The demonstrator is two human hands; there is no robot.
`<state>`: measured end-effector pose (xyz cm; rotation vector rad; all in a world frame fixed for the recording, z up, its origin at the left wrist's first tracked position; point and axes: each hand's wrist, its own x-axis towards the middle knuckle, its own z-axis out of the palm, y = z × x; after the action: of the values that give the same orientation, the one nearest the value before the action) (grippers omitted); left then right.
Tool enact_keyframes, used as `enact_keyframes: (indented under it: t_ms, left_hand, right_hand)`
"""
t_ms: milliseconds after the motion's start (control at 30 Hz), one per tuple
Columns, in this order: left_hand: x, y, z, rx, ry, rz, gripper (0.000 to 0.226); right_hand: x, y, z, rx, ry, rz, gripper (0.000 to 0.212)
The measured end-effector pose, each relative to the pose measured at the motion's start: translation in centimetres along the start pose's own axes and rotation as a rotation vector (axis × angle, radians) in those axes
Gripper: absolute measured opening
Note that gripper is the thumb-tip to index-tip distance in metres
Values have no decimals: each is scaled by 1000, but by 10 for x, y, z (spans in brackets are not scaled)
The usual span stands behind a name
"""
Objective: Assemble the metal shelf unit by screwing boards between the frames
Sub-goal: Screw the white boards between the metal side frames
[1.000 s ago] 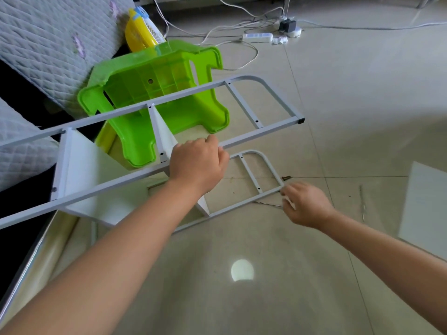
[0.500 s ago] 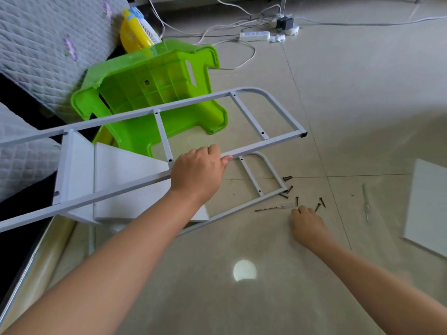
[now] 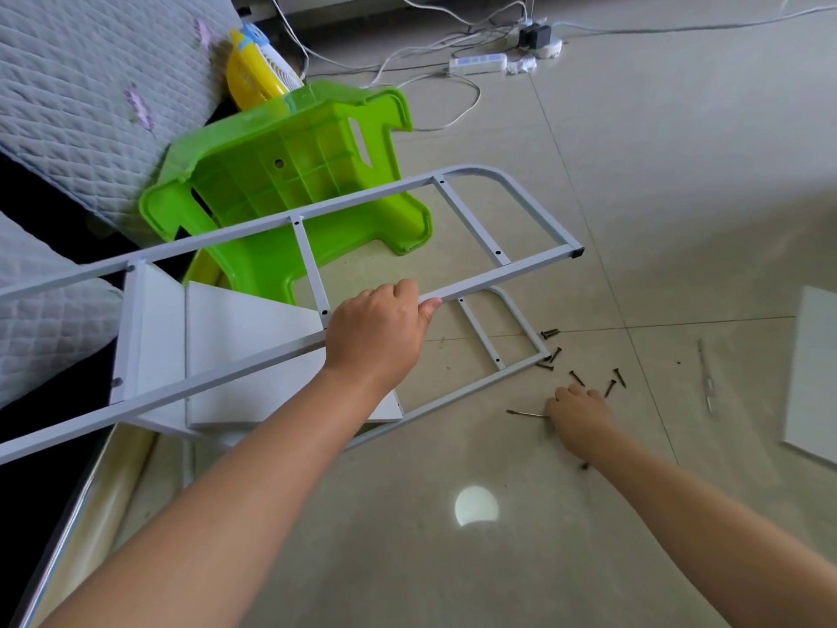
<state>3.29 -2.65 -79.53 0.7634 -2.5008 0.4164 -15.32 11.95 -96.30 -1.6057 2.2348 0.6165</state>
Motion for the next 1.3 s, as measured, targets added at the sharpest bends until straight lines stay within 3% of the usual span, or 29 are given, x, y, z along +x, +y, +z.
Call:
enact_keyframes:
  t_ms: [100,267,467,533,600,700,733,800,933,1067,1200,1233,1267,1300]
  left_hand:
    - [1,1,0,-1,-2,-7,42]
    - [2,3,0,-23,-72,-21,41]
    - [4,7,-6,-40,-143,-22,31]
    - [4,7,-7,-60,-144,-28,31]
    - [5,7,-8,-82,-145,-40,32]
    - [5,8,-9,-103,-149,-50,33]
    - [6,10,-11,-119,-229,-88,34]
    - [7,12,-12,-136,-320,-170,36]
    - [8,11,-17,-158,-348,-180,35]
    - [8,10,-19,-166,-344,-195,33]
    - [-15,4,-18,-126,99,-1,18]
    - [-29,7,-16,-153,121,38,13]
    - [-44,13,-16,-226,36,-19,11]
    - [-57,22,-21,-327,-119,-220,12]
  right_hand:
    - [-5,14,-2,8,40,69,32]
    - [-20,73,-5,35,71,342,33]
    - [-47,87,17,112,-263,430,35]
    - [-44,80,12,145,-240,409,33]
    - [-35,72,-9,205,34,359,29]
    - [-23,54,-65,323,897,105,26]
    - [-23,47,-86,309,1148,-5,28]
    - [-25,34,-123,272,1309,-207,35]
    - [-18,19,-150,145,1037,-316,44]
    - [-11,20,-161,171,911,-353,17]
    - [-11,23,-171,208,901,-396,15]
    - [-13,21,-171,232,935,-404,14]
    - [-15,19,-171,253,977,-417,15]
    - [-17,15,-171,269,1024,-424,16]
